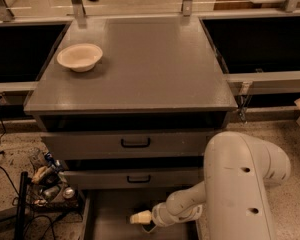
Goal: Pick sponge from bottom drawer and place on counter
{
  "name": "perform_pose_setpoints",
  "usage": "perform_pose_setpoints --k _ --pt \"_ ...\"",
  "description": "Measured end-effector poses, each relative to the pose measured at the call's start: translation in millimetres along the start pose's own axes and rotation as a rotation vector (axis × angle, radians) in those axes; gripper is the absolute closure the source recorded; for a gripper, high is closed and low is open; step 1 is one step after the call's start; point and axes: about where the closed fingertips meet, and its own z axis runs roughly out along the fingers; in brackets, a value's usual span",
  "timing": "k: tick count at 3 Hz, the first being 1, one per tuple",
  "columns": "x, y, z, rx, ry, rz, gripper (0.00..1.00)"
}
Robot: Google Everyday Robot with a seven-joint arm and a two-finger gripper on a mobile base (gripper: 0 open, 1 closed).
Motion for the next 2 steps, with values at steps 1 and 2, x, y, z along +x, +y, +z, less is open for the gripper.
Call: perform_pose_setpoints --k 1,2 --pt "1 -1 0 0.001 0.002 0.003 0.0" --pt "-3 -4 18 0.061 0.016 0.031 0.0"
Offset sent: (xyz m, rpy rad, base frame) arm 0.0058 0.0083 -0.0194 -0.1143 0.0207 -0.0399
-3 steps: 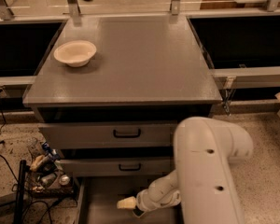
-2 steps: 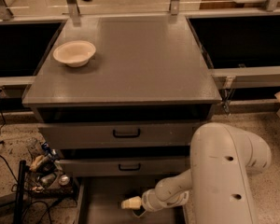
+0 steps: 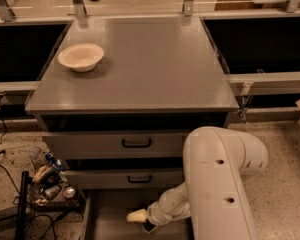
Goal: Pick sponge from bottom drawer and place on counter
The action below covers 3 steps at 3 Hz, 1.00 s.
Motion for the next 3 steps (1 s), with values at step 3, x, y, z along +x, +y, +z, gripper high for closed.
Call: perform_pose_setpoints --k 3 --pt "-9 8 34 -0.016 0.027 0.019 0.0"
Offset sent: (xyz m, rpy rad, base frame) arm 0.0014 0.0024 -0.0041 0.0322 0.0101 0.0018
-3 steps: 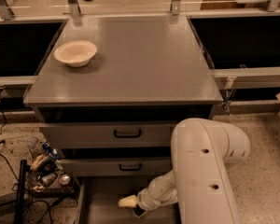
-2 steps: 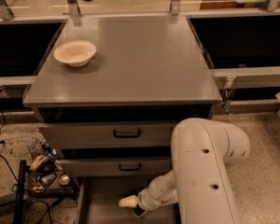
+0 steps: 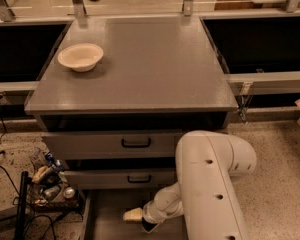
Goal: Pick sponge from bottom drawer and place on counter
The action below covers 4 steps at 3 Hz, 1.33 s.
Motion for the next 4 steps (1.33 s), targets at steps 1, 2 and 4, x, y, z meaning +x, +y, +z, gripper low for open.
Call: perform_pose_setpoints --k 1,2,4 --pt "1 1 9 -0.015 -0.015 -0.004 0.0" --pt "1 1 9 -0.015 -0.015 -0.004 0.0" --pt "-12 -9 38 -0.062 0.002 0.043 0.0"
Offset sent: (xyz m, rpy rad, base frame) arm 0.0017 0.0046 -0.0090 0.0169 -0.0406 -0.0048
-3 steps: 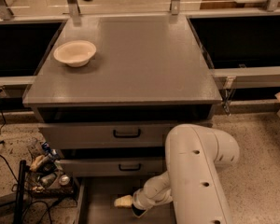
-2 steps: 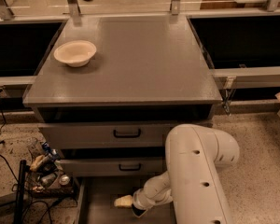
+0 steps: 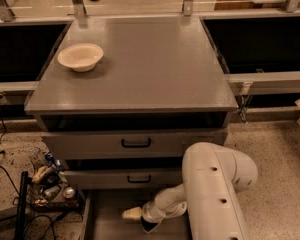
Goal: Pick sponge from bottom drawer and place on counter
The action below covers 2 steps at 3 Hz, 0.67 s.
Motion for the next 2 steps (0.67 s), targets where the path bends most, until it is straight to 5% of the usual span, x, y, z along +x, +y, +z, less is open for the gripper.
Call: perform_pose_setpoints --k 2 --pt "-1.6 -1.1 -2.2 0.02 -0.014 0.005 0.0"
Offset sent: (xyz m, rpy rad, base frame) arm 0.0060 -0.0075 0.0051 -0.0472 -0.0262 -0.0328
